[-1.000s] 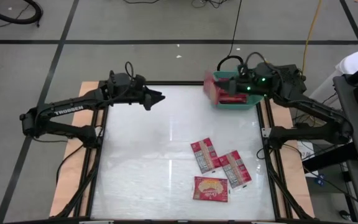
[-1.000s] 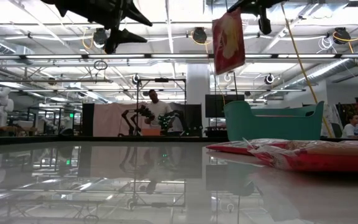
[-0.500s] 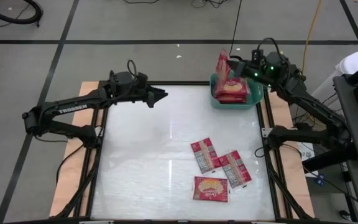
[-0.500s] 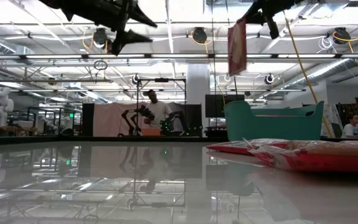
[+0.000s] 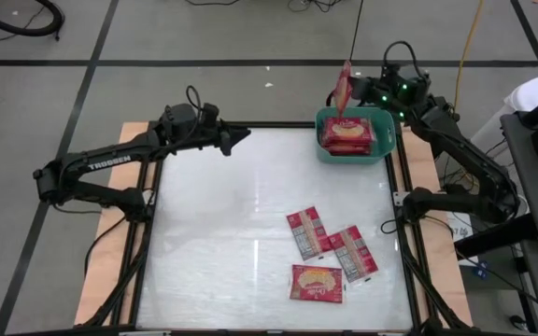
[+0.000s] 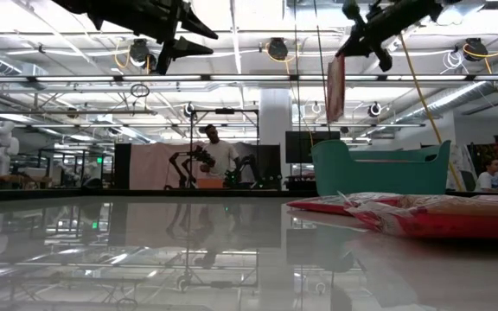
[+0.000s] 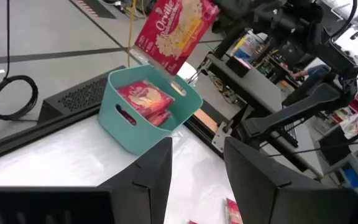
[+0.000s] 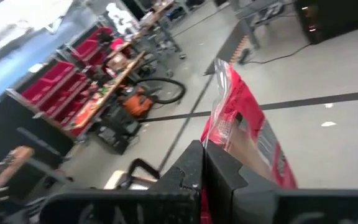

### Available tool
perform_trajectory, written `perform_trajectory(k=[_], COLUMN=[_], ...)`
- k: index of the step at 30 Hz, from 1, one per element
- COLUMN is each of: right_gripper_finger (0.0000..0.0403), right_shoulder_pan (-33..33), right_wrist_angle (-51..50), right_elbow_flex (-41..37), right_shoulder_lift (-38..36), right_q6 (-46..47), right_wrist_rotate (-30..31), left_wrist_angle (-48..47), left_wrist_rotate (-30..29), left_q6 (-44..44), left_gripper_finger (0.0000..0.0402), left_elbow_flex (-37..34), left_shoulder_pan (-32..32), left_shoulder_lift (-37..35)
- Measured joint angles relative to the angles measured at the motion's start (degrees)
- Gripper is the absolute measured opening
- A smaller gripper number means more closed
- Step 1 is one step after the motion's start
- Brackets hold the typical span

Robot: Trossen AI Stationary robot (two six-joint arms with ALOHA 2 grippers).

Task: Sort popcorn bags into baskets
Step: Put the red popcorn bag into the green bin

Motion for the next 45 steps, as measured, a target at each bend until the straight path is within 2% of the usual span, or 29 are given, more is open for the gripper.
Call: perform_trajectory(k=[13,20,32,36,45], right_gripper_finger=[0.0000,0.0000,0.0000,0.0000,0.0000], right_shoulder_pan=[0.1,0.7,3.7,4.0,4.0], right_wrist_angle=[-0.3,0.9,8.5,8.6,8.8], right_elbow_flex=[-0.9,-4.1,-9.8,-11.3,-13.9], right_shoulder_lift=[4.4,4.4,4.4,4.4,4.4], right_q6=[0.0,2.6,6.4,6.8,7.9], right_wrist_rotate=[7.5,8.0,11.6,13.7,13.7], left_wrist_angle=[0.0,0.0,0.1,0.1,0.1], left_wrist_rotate=[0.0,0.0,0.0,0.0,0.5], left_q6=[-0.5,-0.5,-0.2,-0.1,-0.1], left_gripper_finger=[0.0147,0.0147,0.0147,0.0147,0.0147], left_elbow_flex=[0.0,0.0,0.0,0.0,0.0], left_shoulder_pan=[0.5,0.5,0.5,0.5,0.5], left_shoulder_lift=[0.0,0.0,0.0,0.0,0.0])
